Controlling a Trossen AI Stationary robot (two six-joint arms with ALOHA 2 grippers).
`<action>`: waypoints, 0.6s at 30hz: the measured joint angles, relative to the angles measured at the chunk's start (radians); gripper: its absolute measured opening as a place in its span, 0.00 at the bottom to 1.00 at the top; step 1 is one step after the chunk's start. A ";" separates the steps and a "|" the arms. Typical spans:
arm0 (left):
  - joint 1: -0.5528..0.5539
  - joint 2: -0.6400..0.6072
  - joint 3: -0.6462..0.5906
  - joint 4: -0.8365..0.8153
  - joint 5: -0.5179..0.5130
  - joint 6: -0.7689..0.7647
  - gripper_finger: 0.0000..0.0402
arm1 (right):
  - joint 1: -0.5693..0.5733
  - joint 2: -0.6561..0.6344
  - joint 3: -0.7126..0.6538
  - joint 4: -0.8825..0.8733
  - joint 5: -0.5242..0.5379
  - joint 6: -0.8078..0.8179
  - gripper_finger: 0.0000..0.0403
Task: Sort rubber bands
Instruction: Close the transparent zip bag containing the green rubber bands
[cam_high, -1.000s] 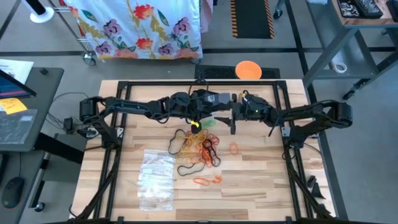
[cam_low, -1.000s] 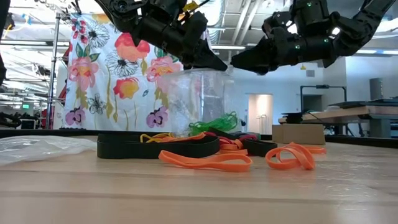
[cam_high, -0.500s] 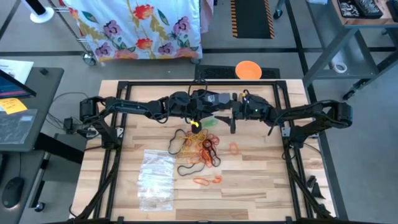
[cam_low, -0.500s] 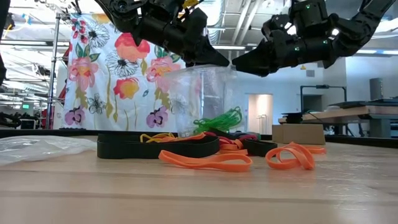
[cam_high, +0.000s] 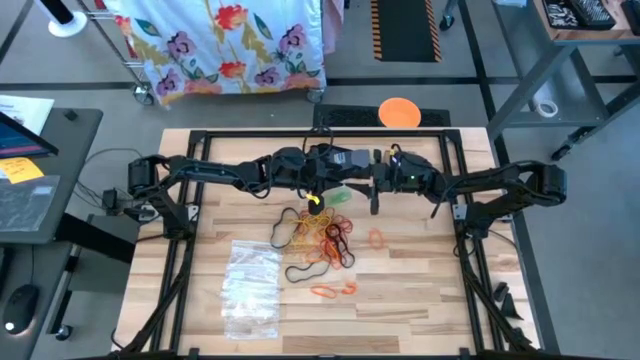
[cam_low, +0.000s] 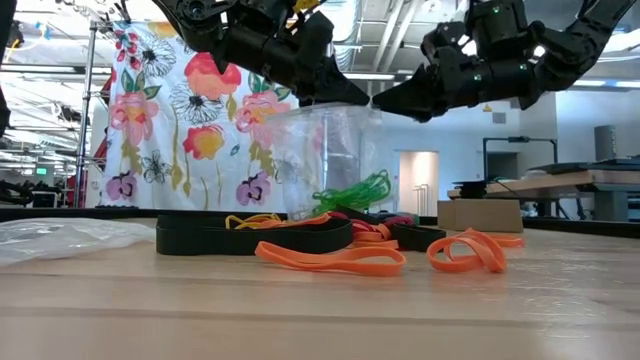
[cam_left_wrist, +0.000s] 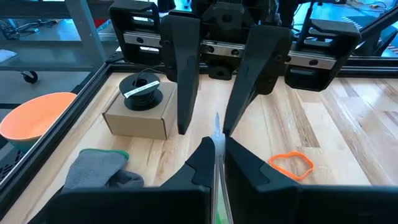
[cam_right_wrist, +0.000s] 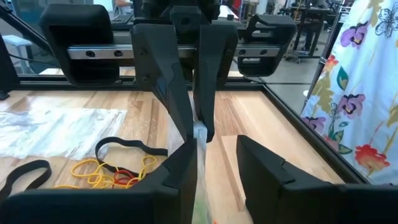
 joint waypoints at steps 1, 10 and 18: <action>0.000 0.000 0.000 0.002 0.000 0.000 0.03 | 0.000 0.000 0.000 0.004 -0.002 0.000 0.27; 0.000 0.000 0.000 0.014 0.000 0.001 0.03 | 0.001 0.000 0.000 0.009 -0.022 0.001 0.25; 0.000 -0.001 0.000 0.021 0.004 0.000 0.03 | 0.004 0.000 0.000 0.013 -0.022 -0.005 0.13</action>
